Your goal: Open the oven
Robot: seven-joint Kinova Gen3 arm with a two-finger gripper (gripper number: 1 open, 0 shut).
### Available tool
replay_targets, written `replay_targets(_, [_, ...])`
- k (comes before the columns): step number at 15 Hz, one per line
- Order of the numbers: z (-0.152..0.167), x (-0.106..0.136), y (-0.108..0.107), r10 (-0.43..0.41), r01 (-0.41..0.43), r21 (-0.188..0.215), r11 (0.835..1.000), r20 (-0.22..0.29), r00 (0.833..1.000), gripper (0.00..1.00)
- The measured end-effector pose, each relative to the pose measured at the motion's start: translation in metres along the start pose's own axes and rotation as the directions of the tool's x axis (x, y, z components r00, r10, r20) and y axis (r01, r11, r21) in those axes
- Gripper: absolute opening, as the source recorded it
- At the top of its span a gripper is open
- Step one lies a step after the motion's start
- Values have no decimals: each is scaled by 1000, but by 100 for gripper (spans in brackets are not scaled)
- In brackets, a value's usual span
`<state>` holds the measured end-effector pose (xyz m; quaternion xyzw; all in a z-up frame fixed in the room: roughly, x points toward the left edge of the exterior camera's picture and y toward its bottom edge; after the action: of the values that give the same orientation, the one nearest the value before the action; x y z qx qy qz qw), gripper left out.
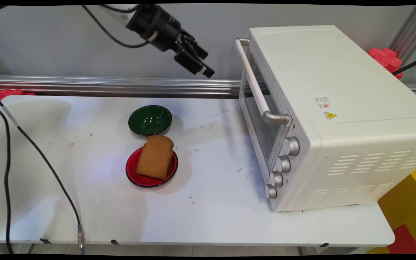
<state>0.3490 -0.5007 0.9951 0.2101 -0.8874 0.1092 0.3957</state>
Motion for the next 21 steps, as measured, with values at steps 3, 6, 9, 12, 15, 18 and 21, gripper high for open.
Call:
replay_targets(3, [3, 18, 0, 21, -21, -4, 1000, -19, 1000, 100])
replay_targets(6, [5, 32, 0, 39, -39, -4, 999, -36, 999, 100])
replay_targets(9, [8, 45, 0, 59, -59, -5, 998, -50, 997, 100])
replay_targets(12, [10, 51, -1, 63, -64, -7, 998, -46, 997, 0])
replay_targets(15, [11, 54, -1, 59, -59, -8, 998, -44, 997, 0])
replay_targets(18, [12, 55, -1, 48, -49, -12, 999, -40, 998, 0])
replay_targets(21, [13, 56, -1, 36, -37, -17, 999, -39, 999, 0])
